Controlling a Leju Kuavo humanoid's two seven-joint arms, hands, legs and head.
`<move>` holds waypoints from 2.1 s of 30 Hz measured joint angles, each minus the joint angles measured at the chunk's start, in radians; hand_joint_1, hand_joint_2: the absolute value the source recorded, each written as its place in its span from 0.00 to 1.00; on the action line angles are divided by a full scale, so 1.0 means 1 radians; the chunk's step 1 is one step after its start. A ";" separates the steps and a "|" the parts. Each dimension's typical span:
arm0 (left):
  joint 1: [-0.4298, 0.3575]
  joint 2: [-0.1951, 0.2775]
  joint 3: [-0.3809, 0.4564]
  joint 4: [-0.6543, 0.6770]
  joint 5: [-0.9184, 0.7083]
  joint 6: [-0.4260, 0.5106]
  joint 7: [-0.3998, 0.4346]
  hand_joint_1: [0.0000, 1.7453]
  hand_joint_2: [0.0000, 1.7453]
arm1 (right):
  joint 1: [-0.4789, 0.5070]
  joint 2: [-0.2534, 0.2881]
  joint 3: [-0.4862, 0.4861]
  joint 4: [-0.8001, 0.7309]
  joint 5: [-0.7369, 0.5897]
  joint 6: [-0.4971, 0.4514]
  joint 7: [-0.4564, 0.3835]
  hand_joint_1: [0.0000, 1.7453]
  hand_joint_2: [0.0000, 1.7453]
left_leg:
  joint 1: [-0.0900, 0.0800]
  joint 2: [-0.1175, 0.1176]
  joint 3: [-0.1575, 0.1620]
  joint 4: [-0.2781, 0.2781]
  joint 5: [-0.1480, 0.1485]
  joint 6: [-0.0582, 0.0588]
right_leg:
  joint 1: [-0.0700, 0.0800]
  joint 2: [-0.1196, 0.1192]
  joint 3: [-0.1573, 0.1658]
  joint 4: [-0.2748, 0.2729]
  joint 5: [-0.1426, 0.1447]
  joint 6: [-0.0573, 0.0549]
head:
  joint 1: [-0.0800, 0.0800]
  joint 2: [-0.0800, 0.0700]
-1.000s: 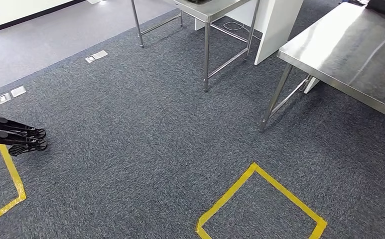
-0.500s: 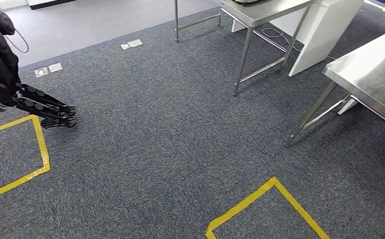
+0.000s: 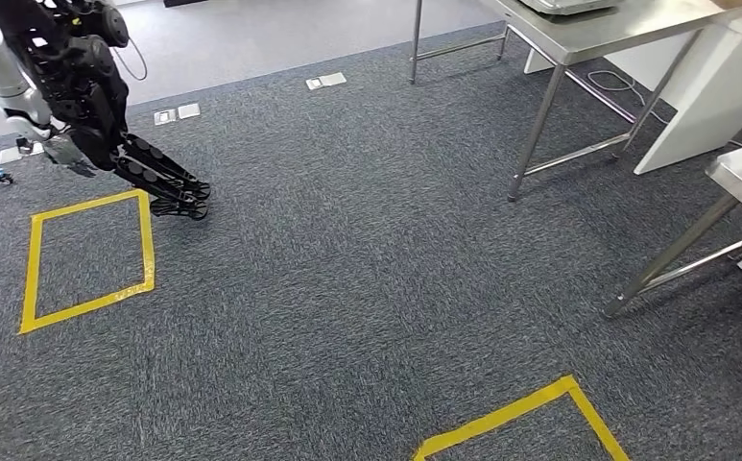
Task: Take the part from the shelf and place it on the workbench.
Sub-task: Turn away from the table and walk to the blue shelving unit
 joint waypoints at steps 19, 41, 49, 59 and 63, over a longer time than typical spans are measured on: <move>0.017 0.033 -0.057 -0.003 -0.065 -0.084 -0.154 0.00 0.00 | -0.010 0.048 -0.094 -0.005 -0.081 -0.085 0.008 0.00 0.00 | -0.009 -0.097 0.148 -0.275 0.116 0.052 | -0.001 0.098 -0.026 0.069 -0.024 0.047 | 0.017 0.000; 0.018 0.012 -0.051 0.006 0.006 -0.007 -0.052 0.00 0.00 | -0.002 0.056 -0.118 -0.006 -0.033 -0.066 0.009 0.00 0.00 | -0.007 0.019 0.145 -0.279 0.115 0.053 | 0.013 -0.027 0.001 0.062 -0.058 0.022 | 0.006 0.000; 0.015 0.011 -0.042 0.006 -0.010 -0.031 -0.045 0.00 0.00 | -0.013 0.059 -0.120 -0.006 -0.043 -0.059 0.004 0.00 0.00 | -0.007 -0.087 0.152 -0.278 0.117 0.055 | 0.002 0.075 -0.036 0.094 -0.022 0.046 | 0.017 0.000; 0.017 0.018 -0.042 0.006 -0.011 -0.032 -0.047 0.00 0.00 | -0.004 0.067 -0.121 -0.006 -0.045 -0.055 0.005 0.00 0.00 | -0.008 -0.005 0.015 -0.040 0.001 0.004 | 0.003 0.025 0.003 -0.005 0.009 -0.008 | 0.001 0.000; 0.021 0.022 -0.041 0.006 -0.022 -0.048 -0.058 0.00 0.00 | -0.002 0.066 -0.122 -0.006 -0.043 -0.056 0.007 0.00 0.00 | -0.007 0.016 0.036 -0.080 0.057 0.005 | 0.007 -0.028 0.005 -0.005 -0.002 -0.014 | 0.001 0.000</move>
